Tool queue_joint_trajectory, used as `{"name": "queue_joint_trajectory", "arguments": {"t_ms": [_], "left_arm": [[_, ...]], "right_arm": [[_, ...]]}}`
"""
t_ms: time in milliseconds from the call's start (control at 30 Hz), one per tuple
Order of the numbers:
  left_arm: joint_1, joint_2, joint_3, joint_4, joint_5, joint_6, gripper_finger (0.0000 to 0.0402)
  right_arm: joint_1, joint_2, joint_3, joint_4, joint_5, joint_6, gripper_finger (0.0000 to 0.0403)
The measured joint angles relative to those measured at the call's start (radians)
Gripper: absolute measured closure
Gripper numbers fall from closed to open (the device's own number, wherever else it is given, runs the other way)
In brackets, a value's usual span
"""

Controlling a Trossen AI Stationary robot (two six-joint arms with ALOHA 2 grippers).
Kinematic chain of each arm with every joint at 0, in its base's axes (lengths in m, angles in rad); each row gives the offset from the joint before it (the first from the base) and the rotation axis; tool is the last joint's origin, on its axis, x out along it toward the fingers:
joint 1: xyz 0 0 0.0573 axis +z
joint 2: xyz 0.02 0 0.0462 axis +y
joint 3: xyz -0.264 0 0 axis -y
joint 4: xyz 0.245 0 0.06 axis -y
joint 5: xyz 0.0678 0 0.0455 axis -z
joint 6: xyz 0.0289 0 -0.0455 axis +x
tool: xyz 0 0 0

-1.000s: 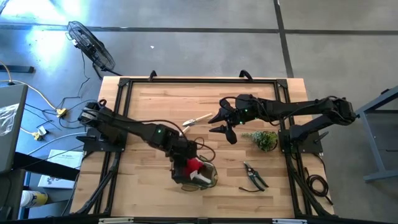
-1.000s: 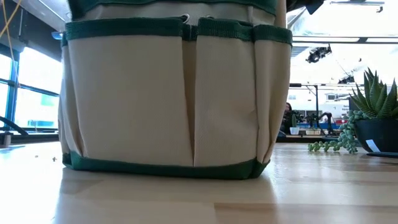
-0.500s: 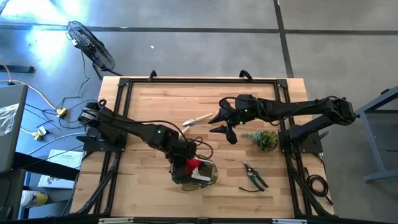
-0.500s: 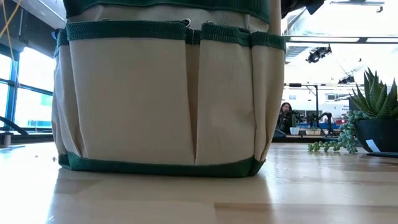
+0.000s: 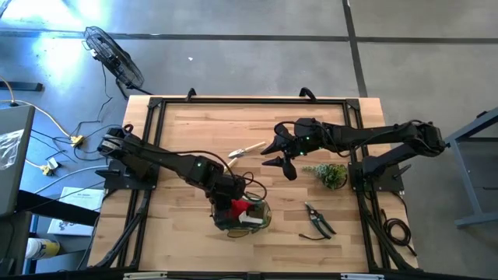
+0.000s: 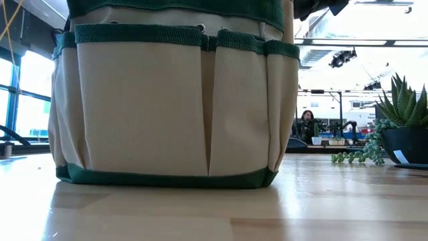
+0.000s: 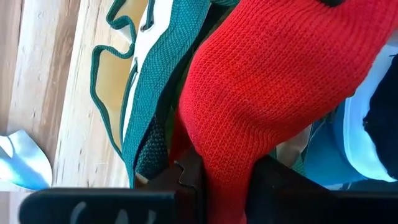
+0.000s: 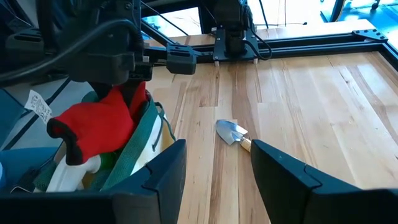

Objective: Pick & Place Garden tools in Gardening bag
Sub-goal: Put the red gloves into the gardening bag

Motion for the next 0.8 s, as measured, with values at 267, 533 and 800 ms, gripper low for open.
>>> {"name": "queue_joint_trajectory", "arguments": {"t_ms": [267,533,800], "left_arm": [[0.000,0.000,0.000,0.016,-0.013,0.069,0.0333],[0.000,0.000,0.000,0.110,-0.033,0.176,0.0333],[0.000,0.018,0.002,0.135,0.019,0.217,0.0333]], "right_arm": [[0.000,0.000,0.000,0.000,0.000,-0.009,0.0234],[0.000,0.000,0.000,0.000,0.000,-0.011,0.0233],[0.000,0.000,0.000,-0.010,0.000,-0.011,0.0234]]}}
